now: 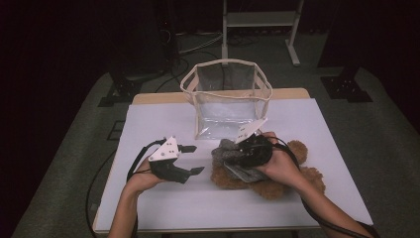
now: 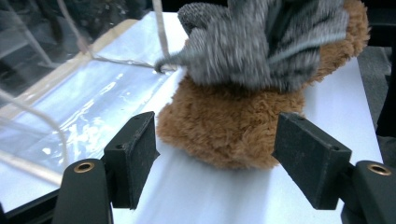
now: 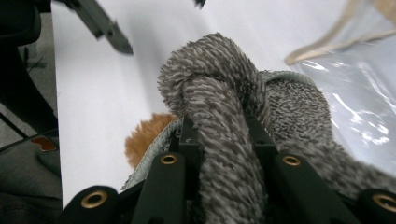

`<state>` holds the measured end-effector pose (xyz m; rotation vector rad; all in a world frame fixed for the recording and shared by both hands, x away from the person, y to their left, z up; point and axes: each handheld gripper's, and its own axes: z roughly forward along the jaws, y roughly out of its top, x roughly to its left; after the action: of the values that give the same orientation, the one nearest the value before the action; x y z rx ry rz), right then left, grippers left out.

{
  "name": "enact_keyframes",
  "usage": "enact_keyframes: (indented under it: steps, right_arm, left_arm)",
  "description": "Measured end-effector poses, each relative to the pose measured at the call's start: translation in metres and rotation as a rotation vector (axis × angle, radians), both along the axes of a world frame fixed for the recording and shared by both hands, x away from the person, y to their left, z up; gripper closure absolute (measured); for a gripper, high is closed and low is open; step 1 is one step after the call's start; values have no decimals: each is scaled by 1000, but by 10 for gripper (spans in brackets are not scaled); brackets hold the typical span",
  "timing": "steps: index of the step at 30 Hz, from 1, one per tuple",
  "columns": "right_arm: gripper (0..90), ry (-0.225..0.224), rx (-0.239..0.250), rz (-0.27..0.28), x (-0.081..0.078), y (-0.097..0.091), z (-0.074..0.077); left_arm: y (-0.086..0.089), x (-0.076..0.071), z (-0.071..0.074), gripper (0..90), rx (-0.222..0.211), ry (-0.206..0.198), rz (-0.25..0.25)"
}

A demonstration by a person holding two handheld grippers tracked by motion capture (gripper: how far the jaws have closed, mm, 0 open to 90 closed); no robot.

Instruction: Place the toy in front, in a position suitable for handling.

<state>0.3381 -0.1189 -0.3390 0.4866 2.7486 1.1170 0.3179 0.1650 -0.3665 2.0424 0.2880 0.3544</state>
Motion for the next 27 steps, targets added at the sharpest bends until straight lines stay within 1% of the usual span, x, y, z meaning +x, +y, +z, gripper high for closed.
enact_keyframes:
  steps: [2, 3, 4, 6, 9, 10, 12, 15, 17, 18, 21, 23, 24, 26, 27]
  right_arm:
    - [729, 5, -18, 21, 1, 10, -5]
    - [728, 11, -25, 29, 2, 15, -8]
    - [727, 14, -34, 42, 2, 20, -13]
    - [727, 22, -41, 50, 3, 28, -19]
    - [727, 28, -43, 62, 3, 33, -22]
    - [727, 30, -49, 78, 1, 38, -25]
    - [727, 26, -59, 88, -1, 39, -25]
    - [728, 26, -44, 87, -3, 34, -23]
    - [729, 27, -15, 84, -7, 21, -16]
    - [729, 25, -3, 81, -11, 9, -11]
    - [729, 23, 4, 67, -19, -8, -6]
    - [730, 33, 11, 61, -22, -14, -7]
    - [730, 31, 12, 67, -24, -14, -8]
    - [730, 28, 12, 73, -25, -13, -10]
    - [731, 34, 9, 73, -27, -9, -12]
  left_arm:
    - [6, -1, 3, 283, 0, -3, 10]
    - [6, -1, 3, 279, 0, -3, 10]
    - [11, -1, 5, 275, -2, -10, 21]
    - [15, -1, 7, 271, -12, -10, 32]
    - [18, -1, 8, 267, -15, -8, 38]
    - [18, -2, 8, 267, -13, -8, 35]
    - [17, -2, 7, 264, 0, -8, 27]
    - [15, -3, 7, 263, 7, -7, 20]
    - [16, -4, 7, 259, 7, -6, 15]
    - [17, -3, 7, 256, 1, -4, 15]
    - [17, -3, 7, 253, 3, -1, 18]
    - [16, -2, 7, 252, 4, -3, 17]
    - [16, -2, 8, 250, 5, -2, 17]
    - [15, -2, 8, 250, 4, -2, 17]
    - [14, -3, 8, 250, 4, -4, 15]
